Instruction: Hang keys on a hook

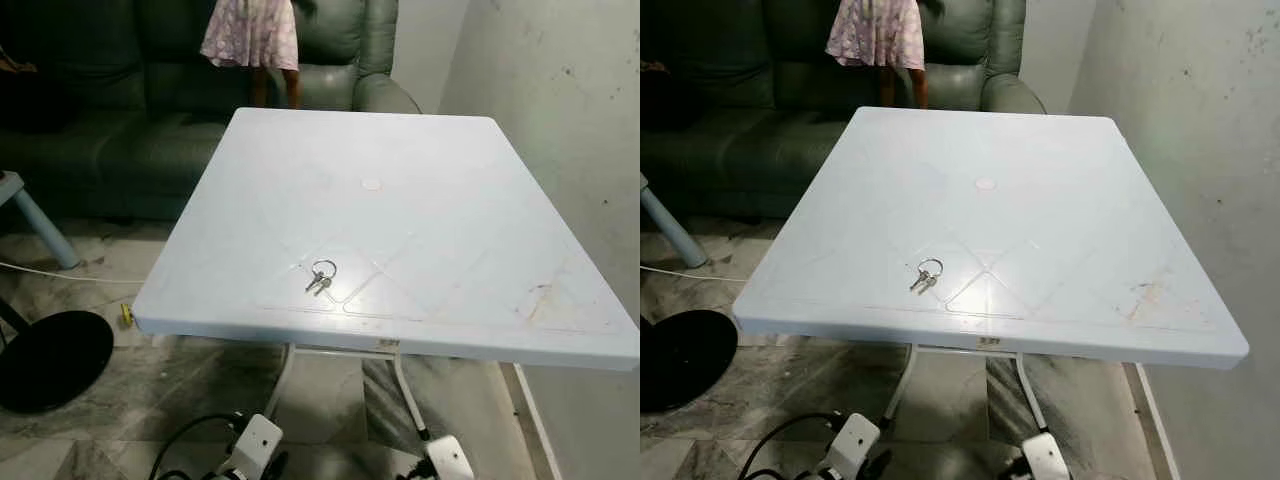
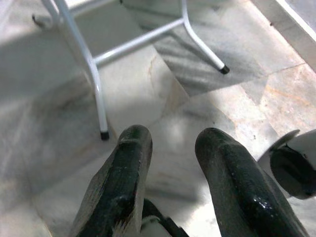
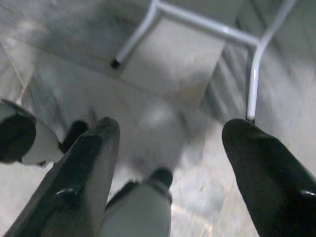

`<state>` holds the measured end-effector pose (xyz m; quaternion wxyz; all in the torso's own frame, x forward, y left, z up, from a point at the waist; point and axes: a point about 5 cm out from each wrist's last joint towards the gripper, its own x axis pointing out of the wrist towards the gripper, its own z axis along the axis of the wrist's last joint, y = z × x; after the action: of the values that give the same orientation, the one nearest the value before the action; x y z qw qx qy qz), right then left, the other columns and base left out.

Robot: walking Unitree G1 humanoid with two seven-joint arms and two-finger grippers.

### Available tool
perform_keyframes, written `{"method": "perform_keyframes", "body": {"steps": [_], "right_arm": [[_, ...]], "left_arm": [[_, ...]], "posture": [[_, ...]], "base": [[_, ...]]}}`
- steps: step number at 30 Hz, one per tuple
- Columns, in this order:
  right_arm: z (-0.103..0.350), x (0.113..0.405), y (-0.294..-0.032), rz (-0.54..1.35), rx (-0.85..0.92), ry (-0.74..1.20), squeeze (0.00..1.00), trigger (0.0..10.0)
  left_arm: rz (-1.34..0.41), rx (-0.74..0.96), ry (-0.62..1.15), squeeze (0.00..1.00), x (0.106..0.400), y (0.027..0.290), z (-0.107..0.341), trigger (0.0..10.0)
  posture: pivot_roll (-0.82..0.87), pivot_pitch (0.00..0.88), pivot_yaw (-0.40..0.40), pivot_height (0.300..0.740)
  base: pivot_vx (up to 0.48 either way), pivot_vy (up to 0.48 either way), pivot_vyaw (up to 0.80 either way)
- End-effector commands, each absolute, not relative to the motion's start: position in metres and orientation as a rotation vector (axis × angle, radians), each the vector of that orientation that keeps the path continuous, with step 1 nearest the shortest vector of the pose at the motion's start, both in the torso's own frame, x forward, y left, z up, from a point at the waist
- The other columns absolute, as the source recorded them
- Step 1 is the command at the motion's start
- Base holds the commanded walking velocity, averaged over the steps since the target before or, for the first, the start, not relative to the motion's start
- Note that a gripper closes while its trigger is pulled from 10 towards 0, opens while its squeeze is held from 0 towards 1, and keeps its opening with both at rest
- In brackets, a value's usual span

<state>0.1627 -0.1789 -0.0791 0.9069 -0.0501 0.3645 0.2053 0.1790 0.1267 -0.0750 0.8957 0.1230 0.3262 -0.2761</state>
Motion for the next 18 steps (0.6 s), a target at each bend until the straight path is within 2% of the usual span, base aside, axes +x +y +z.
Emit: {"method": "perform_keyframes", "body": {"steps": [1,4,8,11,18], "right_arm": [[-0.072,0.171,-0.179,0.461,-0.100,0.689,0.00,10.0],[-0.063,0.178,-0.178,0.539,-0.159,0.602,0.00,10.0],[-0.061,0.179,-0.178,0.575,-0.180,0.579,0.00,10.0],[-0.053,0.186,-0.174,0.640,-0.205,0.504,0.00,10.0],[-0.045,0.189,-0.167,0.689,-0.212,0.412,0.00,10.0]], "left_arm": [[-0.619,0.294,0.617,0.00,0.186,0.126,-0.069,10.0],[-0.675,0.356,0.544,0.00,0.191,0.123,-0.063,10.0],[-0.689,0.356,0.508,0.00,0.195,0.122,-0.059,10.0],[-0.736,0.383,0.415,0.00,0.205,0.117,-0.048,10.0],[-0.769,0.348,0.294,0.00,0.210,0.108,-0.036,10.0]], "posture": [[0.11,0.000,-0.040,0.736],[0.11,0.000,-0.040,0.736],[0.11,0.000,-0.040,0.736],[0.11,0.000,-0.041,0.736],[0.10,0.000,-0.034,0.736]], "base": [[0.000,0.000,0.00],[0.000,0.000,0.00],[0.000,0.000,0.00],[0.000,0.000,0.00],[0.000,0.000,0.00]]}}
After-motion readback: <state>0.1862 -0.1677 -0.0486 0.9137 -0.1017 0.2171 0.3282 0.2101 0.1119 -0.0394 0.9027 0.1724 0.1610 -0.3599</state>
